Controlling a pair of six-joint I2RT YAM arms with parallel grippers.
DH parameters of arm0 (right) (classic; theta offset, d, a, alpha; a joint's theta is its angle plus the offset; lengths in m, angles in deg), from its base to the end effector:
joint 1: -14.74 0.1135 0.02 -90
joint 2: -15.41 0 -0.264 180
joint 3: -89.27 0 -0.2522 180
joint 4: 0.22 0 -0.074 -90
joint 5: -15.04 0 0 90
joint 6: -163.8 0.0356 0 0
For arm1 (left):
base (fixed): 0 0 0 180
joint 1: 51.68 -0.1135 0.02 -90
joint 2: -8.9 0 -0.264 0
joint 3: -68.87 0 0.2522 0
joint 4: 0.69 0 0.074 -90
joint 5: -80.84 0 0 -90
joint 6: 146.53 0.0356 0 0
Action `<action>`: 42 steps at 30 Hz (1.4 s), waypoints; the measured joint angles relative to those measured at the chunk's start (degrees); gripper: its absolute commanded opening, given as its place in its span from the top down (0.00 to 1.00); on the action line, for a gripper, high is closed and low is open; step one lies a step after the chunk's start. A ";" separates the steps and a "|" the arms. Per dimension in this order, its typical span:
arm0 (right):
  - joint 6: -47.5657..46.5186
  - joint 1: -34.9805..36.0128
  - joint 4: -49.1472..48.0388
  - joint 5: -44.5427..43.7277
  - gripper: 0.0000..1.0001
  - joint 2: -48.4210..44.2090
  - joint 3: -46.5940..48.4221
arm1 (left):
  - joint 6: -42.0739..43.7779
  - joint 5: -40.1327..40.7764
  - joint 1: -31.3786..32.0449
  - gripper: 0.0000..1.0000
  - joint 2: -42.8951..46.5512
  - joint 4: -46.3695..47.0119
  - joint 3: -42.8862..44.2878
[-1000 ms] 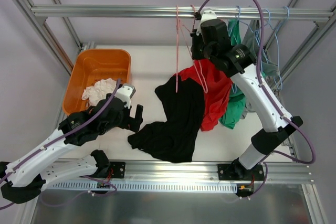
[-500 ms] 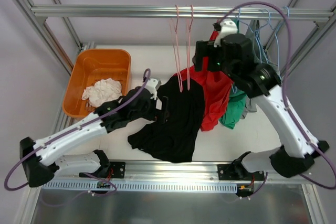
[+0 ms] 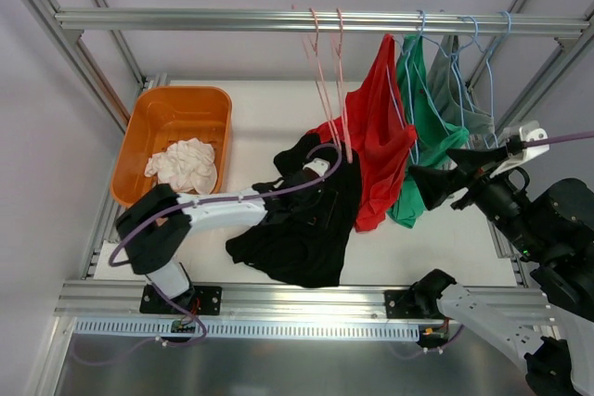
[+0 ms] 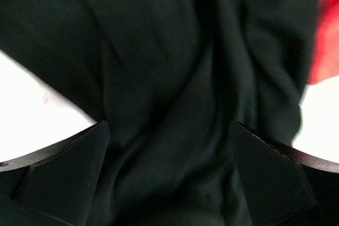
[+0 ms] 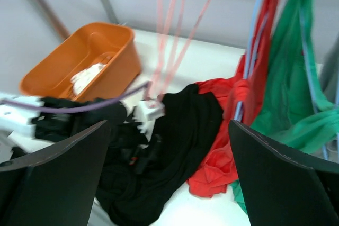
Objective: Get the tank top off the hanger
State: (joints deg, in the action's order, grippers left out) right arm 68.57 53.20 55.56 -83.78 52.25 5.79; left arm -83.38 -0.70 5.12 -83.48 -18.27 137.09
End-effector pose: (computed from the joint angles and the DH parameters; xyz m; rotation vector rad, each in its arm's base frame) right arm 0.0386 0.0237 0.4969 -0.4457 1.4464 0.3502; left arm 0.1920 -0.2838 0.2013 0.5341 2.2991 -0.5747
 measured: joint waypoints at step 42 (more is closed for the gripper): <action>-2.56 0.00 0.59 4.85 0.01 -2.73 -6.64 | 3.93 38.53 -3.85 1.00 30.23 -31.36 35.47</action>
State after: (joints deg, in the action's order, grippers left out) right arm 66.01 53.20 56.15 -78.93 49.52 -0.85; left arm -79.45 37.84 1.27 -53.25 -49.63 172.56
